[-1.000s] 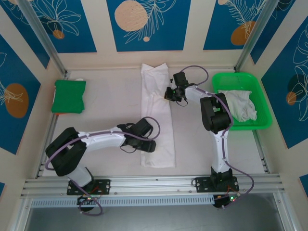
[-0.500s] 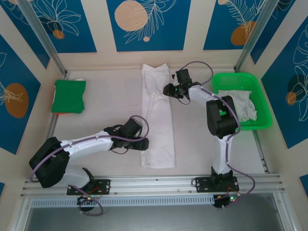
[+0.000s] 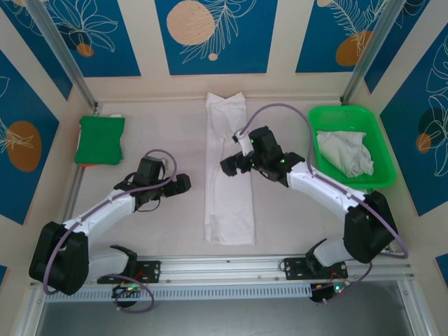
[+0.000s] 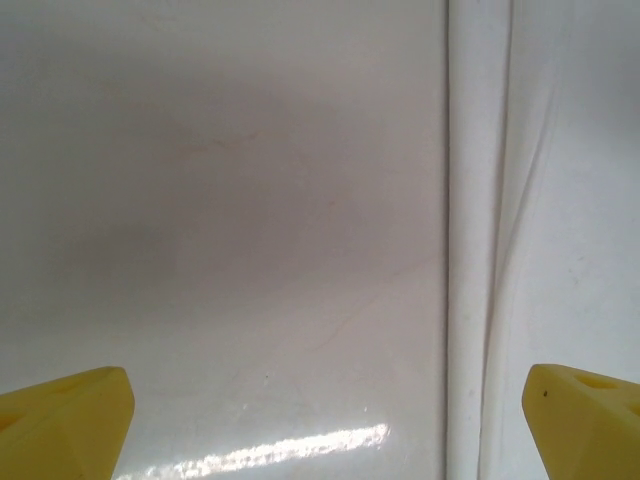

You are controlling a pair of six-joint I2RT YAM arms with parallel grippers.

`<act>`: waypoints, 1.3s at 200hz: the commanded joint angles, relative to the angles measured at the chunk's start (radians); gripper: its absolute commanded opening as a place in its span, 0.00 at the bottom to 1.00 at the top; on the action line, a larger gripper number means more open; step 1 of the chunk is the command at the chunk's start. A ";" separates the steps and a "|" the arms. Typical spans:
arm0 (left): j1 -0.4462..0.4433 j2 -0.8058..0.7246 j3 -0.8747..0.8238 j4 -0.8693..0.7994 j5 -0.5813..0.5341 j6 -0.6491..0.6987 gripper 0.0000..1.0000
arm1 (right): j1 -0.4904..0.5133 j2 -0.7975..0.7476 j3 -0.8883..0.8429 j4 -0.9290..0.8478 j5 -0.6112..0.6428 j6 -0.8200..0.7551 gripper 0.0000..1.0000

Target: Fold and stack the t-shirts

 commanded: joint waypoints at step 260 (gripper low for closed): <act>0.162 0.130 0.017 0.091 0.204 0.027 1.00 | 0.555 0.202 -0.220 -0.220 0.083 -0.482 0.48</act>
